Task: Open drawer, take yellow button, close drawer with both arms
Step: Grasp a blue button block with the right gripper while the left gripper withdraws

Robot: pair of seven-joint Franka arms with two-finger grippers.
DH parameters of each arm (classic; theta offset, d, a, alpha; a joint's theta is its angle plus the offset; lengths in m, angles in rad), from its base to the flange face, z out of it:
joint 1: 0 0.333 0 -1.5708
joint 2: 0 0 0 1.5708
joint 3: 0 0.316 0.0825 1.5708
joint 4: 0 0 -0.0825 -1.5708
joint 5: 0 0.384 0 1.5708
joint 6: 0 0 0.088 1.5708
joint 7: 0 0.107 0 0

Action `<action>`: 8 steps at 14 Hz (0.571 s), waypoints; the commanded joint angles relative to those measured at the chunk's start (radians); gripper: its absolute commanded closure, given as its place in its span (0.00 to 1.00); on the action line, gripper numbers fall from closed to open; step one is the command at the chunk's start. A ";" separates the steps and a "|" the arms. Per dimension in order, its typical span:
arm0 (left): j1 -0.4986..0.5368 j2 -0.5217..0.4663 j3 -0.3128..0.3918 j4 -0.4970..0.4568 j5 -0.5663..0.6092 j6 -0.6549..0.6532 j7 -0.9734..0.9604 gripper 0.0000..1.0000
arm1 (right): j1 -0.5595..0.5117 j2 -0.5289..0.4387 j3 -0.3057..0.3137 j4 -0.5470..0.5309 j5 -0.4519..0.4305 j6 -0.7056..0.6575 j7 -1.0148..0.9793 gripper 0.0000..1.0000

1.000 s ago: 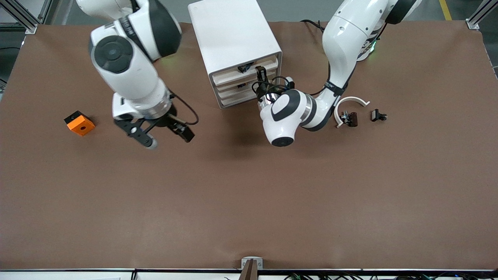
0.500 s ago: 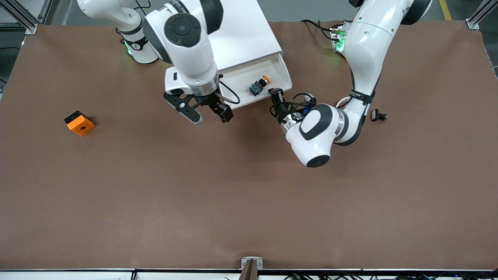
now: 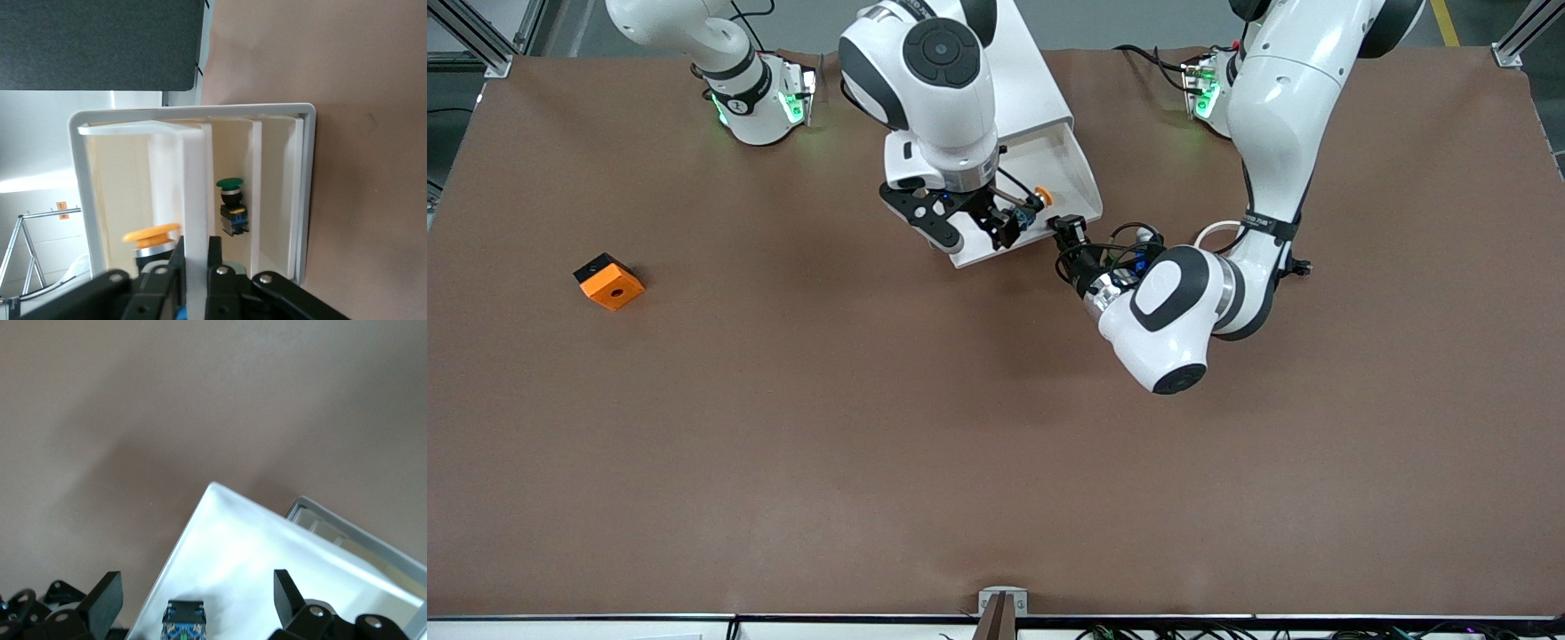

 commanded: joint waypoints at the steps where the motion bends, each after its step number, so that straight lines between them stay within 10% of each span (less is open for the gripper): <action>1: 0.016 -0.004 0.012 0.021 0.003 0.019 0.023 0.00 | 0.023 0.013 -0.011 0.016 0.016 0.002 0.018 0.00; 8: 0.091 -0.010 0.059 0.153 0.006 0.020 0.061 0.00 | 0.069 0.047 -0.011 0.018 0.021 0.020 0.019 0.00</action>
